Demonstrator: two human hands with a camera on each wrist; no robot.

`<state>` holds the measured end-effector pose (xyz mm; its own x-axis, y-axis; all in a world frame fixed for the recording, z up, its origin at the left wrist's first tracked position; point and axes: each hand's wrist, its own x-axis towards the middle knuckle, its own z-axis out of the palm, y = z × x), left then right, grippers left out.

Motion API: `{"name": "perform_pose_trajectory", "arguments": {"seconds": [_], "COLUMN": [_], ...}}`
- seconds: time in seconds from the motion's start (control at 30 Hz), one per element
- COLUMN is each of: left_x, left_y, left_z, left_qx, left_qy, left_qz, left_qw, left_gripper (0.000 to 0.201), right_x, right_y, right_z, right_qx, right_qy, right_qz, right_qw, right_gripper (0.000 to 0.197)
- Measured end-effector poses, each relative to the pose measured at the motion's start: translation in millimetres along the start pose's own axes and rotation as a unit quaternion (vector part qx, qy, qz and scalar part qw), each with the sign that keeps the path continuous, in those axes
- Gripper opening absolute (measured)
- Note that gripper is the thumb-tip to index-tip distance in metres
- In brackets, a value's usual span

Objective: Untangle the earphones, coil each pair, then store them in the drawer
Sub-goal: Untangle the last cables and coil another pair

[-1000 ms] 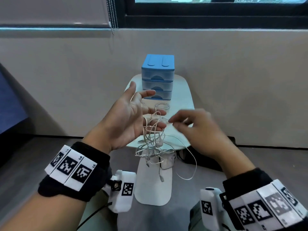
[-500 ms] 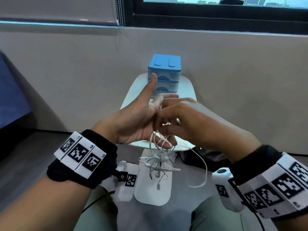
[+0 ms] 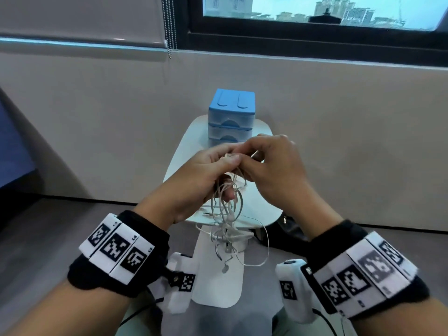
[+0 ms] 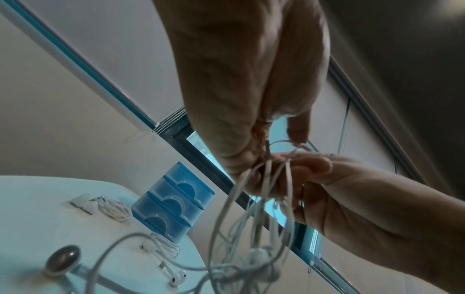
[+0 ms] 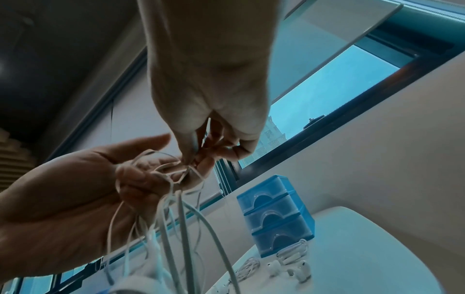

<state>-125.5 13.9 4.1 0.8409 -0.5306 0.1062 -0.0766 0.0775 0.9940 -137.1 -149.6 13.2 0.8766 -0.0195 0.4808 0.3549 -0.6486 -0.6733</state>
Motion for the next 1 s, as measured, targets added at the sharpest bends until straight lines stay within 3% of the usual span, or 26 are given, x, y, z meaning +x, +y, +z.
{"name": "perform_pose_trajectory", "arguments": {"seconds": [0.07,0.13,0.23,0.3,0.37,0.4,0.5,0.53,0.57,0.63,0.73,0.87,0.93,1.0], "left_x": [5,10,13,13,13,14,16,17,18,18,19,25,26,26], "left_y": [6,14,26,33,43,47,57,59,61,60,54,47,44,40], "left_z": [-2,-4,-10,-15,-20,-23,-32,-34,-36,-40,-45,-46,-45,-46], "left_qx": [0.002,0.009,0.031,0.047,0.062,0.071,0.100,0.104,0.102,0.092,0.069,-0.013,-0.034,-0.031], "left_qy": [0.033,0.074,0.121,0.125,0.125,0.122,0.101,0.093,0.081,0.052,0.032,0.036,0.035,0.032], "left_qz": [0.002,0.015,0.048,0.068,0.082,0.087,0.090,0.085,0.078,0.067,0.060,0.050,0.045,0.036], "left_qw": [0.999,0.997,0.991,0.989,0.987,0.986,0.986,0.987,0.988,0.992,0.995,0.998,0.998,0.998], "left_gripper": [0.033,0.029,0.021,0.015,0.012,0.011,0.012,0.012,0.013,0.018,0.023,0.023,0.022,0.020], "right_x": [11,20,27,29,33,37,44,45,46,47,53,57,58,58], "right_y": [-1,-5,-20,-27,-30,-31,-30,-33,-36,-46,-48,-37,-32,-28], "right_z": [6,9,3,-8,-19,-26,-41,-43,-45,-49,-57,-56,-53,-54], "right_qx": [0.039,0.167,0.426,0.521,0.562,0.545,0.281,0.217,0.199,0.273,0.472,0.578,0.554,0.450], "right_qy": [0.018,0.027,0.000,-0.020,-0.056,-0.081,-0.190,-0.235,-0.258,-0.225,-0.135,-0.064,0.001,0.100], "right_qz": [0.045,0.107,0.176,0.182,0.172,0.164,0.086,0.057,0.037,0.034,0.053,0.040,0.037,0.022], "right_qw": [0.998,0.980,0.887,0.833,0.807,0.818,0.937,0.946,0.945,0.935,0.870,0.813,0.831,0.887], "right_gripper": [0.012,0.015,0.023,0.023,0.018,0.017,0.033,0.033,0.028,0.022,0.023,0.020,0.022,0.027]}}
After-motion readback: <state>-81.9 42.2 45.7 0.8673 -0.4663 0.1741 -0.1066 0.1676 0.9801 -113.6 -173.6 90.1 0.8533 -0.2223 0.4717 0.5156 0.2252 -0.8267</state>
